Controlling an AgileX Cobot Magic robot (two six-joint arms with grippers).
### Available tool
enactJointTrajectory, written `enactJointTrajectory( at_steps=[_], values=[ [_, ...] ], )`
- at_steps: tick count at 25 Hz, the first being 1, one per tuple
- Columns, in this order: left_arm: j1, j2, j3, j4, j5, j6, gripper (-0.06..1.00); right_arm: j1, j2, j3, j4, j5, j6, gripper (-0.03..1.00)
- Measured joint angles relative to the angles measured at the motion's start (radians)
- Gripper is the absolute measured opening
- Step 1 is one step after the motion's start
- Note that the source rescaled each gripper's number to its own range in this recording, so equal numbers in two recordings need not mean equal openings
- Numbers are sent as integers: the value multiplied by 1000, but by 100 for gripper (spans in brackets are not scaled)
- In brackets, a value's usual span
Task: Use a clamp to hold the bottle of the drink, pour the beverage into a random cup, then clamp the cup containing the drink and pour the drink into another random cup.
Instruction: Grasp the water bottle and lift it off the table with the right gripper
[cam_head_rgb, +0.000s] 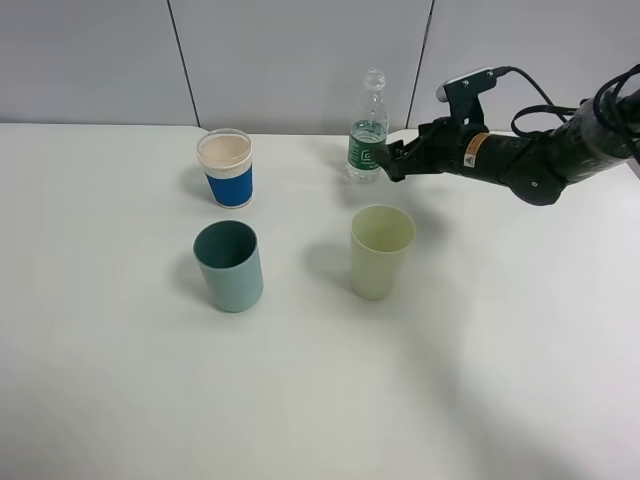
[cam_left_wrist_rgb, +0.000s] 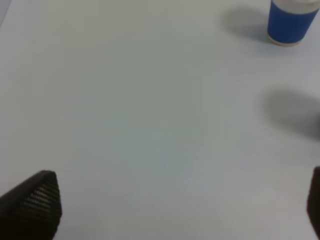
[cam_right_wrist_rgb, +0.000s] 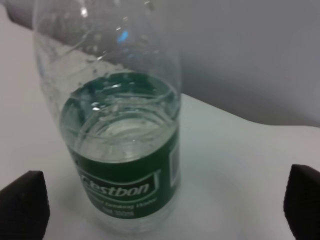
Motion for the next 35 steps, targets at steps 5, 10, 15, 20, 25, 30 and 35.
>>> enactJointTrajectory(
  at_steps=[5, 10, 15, 20, 25, 30, 35],
  values=[
    [0, 0, 0, 0, 0, 0, 100, 0, 30, -71, -37, 39, 0, 83],
    [0, 0, 0, 0, 0, 0, 100, 6, 70, -144, -44, 96, 1, 83],
    [0, 0, 0, 0, 0, 0, 100, 39, 110, -184, -57, 94, 1, 83],
    [0, 0, 0, 0, 0, 0, 100, 53, 128, -189, -63, 60, -1, 83],
    [0, 0, 0, 0, 0, 0, 100, 53, 129, -189, -63, 50, -54, 82],
    [0, 0, 0, 0, 0, 0, 100, 53, 129, -189, -63, 44, -86, 82],
    [0, 0, 0, 0, 0, 0, 100, 53, 151, -220, -63, 20, -79, 82]
  ],
)
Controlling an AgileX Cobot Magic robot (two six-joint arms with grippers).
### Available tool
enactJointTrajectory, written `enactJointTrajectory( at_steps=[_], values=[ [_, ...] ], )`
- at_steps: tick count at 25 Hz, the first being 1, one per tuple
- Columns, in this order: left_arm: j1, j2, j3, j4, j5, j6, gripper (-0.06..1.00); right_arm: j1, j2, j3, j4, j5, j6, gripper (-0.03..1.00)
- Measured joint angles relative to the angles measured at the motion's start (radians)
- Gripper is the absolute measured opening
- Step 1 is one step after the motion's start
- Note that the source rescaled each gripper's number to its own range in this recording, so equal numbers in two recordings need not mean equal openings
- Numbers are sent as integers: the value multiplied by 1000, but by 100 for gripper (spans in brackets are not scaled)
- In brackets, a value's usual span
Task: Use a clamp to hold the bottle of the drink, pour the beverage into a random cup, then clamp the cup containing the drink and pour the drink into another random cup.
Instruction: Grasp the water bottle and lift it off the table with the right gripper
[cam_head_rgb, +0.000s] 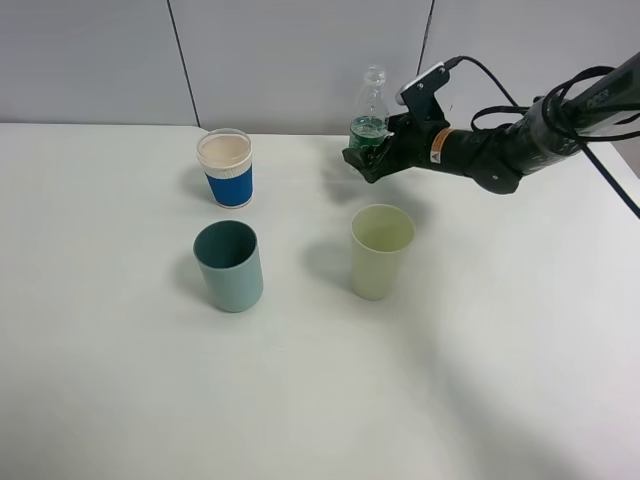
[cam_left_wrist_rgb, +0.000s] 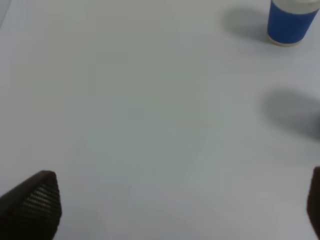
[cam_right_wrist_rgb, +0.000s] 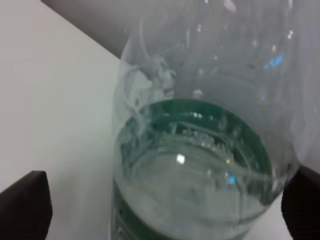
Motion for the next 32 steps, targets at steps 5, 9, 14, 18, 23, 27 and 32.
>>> enactJointTrajectory(
  at_steps=[5, 9, 14, 18, 23, 27, 32],
  values=[
    [0, 0, 0, 0, 0, 0, 100, 8, 71, -107, 1, 58, 49, 82],
    [0, 0, 0, 0, 0, 0, 100, 26, 101, -172, 1, 76, 79, 82],
    [0, 0, 0, 0, 0, 0, 100, 36, 107, -180, 1, 77, 87, 79],
    [0, 0, 0, 0, 0, 0, 100, 36, 107, -181, 0, 137, 99, 17],
    [0, 0, 0, 1, 0, 0, 100, 36, 107, -187, 1, 161, 103, 1],
    [0, 0, 0, 1, 0, 0, 100, 36, 86, -187, -12, 204, 123, 1],
    [0, 0, 0, 1, 0, 0, 100, 41, 26, -180, -85, 249, 239, 1]
  ],
)
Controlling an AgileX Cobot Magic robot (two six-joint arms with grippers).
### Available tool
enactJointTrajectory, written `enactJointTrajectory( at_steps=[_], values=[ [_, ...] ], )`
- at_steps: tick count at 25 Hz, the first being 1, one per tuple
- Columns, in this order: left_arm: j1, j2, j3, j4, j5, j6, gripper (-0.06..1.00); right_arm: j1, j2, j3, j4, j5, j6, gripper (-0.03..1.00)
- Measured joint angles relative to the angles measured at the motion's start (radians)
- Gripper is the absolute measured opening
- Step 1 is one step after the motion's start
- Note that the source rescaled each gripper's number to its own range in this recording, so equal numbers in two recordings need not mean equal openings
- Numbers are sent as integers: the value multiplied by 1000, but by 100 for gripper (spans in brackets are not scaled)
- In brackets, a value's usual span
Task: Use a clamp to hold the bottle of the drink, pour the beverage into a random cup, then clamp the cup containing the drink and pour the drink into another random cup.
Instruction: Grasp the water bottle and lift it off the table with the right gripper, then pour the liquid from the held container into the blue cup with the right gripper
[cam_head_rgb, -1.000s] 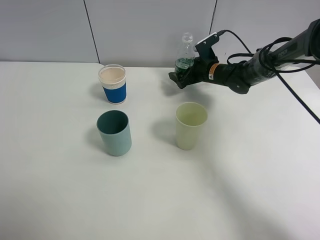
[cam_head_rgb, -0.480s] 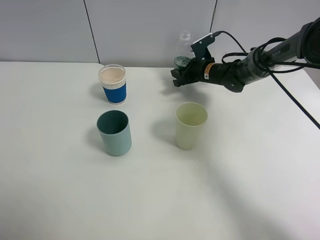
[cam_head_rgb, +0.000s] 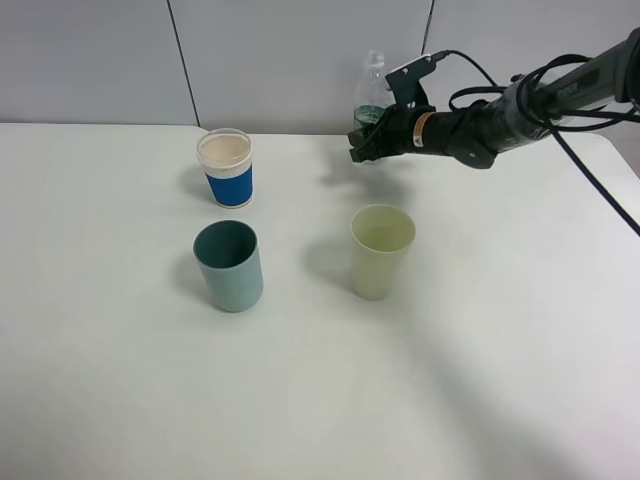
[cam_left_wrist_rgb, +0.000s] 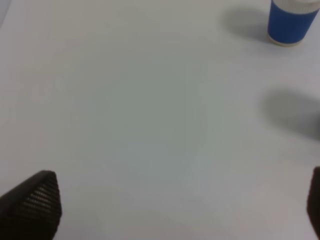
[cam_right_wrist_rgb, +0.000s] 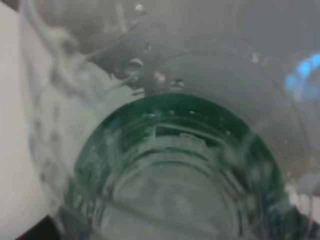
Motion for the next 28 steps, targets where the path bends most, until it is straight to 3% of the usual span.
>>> enactJointTrajectory(
  at_steps=[7, 17, 22, 28],
  values=[
    [0, 0, 0, 0, 0, 0, 100, 40, -125, 0, -170, 3, 176, 1],
    [0, 0, 0, 0, 0, 0, 100, 119, -235, 0, -196, 10, 227, 1],
    [0, 0, 0, 0, 0, 0, 100, 181, -263, 1, -182, 83, 175, 1],
    [0, 0, 0, 0, 0, 0, 100, 258, -265, 1, -105, 183, -4, 1]
  ],
)
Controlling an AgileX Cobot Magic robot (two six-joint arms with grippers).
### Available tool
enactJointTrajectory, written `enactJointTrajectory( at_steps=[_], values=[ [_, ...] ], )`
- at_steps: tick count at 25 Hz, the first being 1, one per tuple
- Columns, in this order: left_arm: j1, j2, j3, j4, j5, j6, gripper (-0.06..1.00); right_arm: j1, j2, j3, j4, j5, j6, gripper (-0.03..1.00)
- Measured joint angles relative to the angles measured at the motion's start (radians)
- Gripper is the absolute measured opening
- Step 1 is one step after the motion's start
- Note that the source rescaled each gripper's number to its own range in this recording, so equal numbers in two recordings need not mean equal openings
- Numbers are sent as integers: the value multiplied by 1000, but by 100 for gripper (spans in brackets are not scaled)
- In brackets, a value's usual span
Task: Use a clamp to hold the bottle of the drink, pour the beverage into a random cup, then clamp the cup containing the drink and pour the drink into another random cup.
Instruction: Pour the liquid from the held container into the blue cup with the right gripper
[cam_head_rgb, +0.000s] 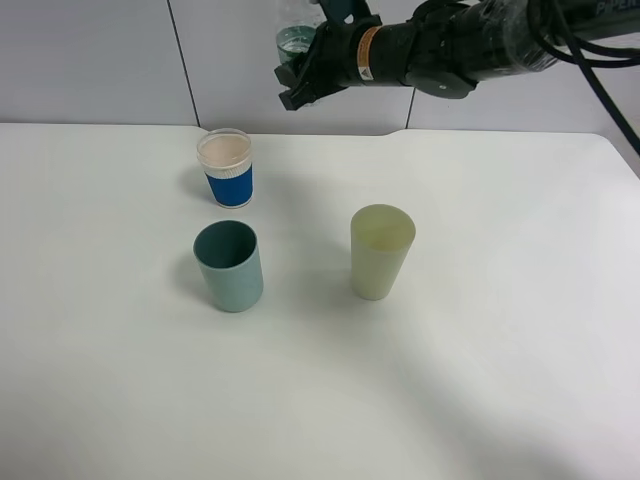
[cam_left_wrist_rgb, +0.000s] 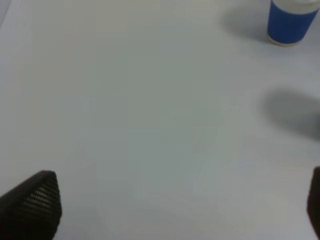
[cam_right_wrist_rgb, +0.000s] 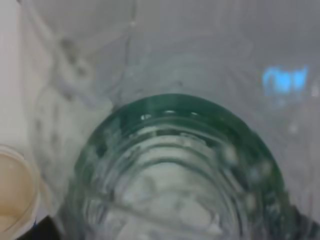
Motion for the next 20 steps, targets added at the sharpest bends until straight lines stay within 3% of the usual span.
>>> enactJointTrajectory(
  at_steps=[11, 16, 20],
  values=[
    [0, 0, 0, 0, 0, 0, 100, 94, 0, 0, 9, 141, -191, 1],
    [0, 0, 0, 0, 0, 0, 100, 107, 0, 0, 5, 169, -218, 1],
    [0, 0, 0, 0, 0, 0, 100, 116, 0, 0, 5, 275, -232, 1]
  ],
)
